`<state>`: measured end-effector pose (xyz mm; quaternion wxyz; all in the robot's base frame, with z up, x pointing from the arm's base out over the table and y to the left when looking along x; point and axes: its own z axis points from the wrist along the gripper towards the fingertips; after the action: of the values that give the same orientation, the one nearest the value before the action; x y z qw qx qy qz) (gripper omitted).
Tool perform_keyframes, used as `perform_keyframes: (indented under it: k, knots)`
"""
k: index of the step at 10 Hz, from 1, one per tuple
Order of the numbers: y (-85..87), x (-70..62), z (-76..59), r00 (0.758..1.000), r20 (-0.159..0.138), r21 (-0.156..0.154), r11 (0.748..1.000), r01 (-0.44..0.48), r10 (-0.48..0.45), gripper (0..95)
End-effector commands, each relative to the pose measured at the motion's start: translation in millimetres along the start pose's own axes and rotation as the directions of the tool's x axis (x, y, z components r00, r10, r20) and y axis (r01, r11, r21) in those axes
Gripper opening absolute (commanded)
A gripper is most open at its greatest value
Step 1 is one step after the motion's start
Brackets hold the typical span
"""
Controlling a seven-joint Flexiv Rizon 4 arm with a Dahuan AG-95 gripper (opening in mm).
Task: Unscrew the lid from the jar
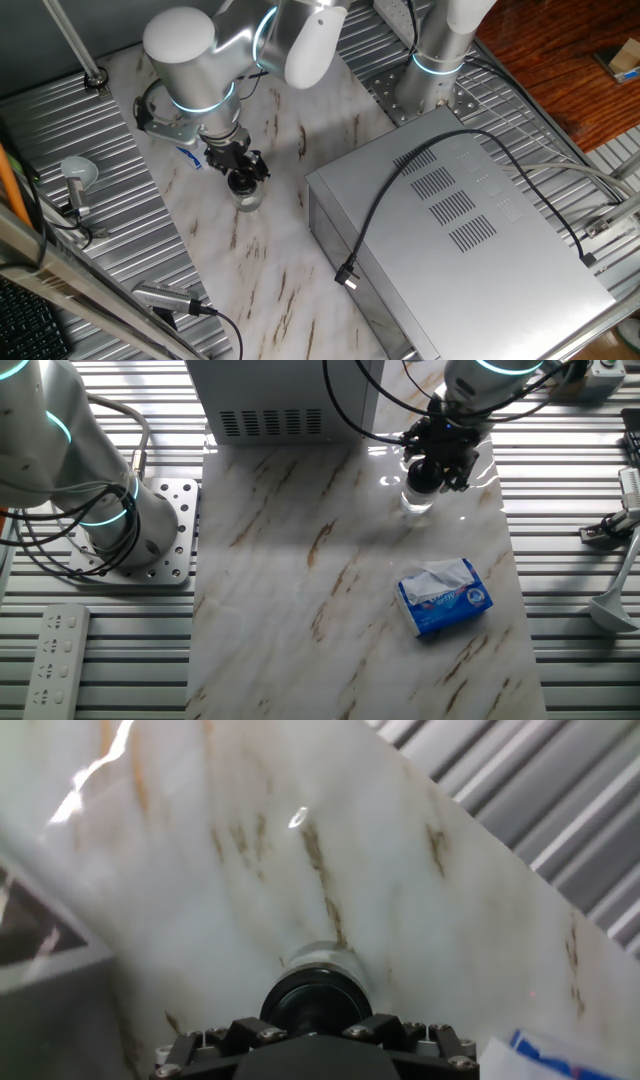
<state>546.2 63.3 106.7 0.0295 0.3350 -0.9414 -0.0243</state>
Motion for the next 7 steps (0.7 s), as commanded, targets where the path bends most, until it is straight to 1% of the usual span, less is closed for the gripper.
perform_keyframes:
  k: [1, 2, 3, 4, 5, 6, 7]
  knots:
    - [-0.8, 0.0, -0.4, 0.985, 0.011, -0.012, 0.985, -0.173, 0.173, 76.0]
    - [-0.8, 0.0, -0.3, 0.968, 0.012, -0.013, 0.968, -0.25, 0.25, 76.0]
    - [-0.8, 0.0, -0.2, 0.957, 0.012, -0.015, 0.957, -0.289, 0.289, 76.0]
    - [-0.8, -0.1, -0.1, 0.936, 0.011, -0.016, 0.936, -0.351, 0.352, 76.0]
    - [-0.8, -0.1, 0.1, 0.92, 0.013, -0.02, 0.92, -0.391, 0.391, 76.0]
    - [-0.8, -0.1, 0.1, 0.914, 0.013, -0.02, 0.914, -0.405, 0.405, 76.0]
    - [-0.8, -0.1, 0.5, 0.896, 0.016, -0.019, 0.896, -0.443, 0.444, 76.0]
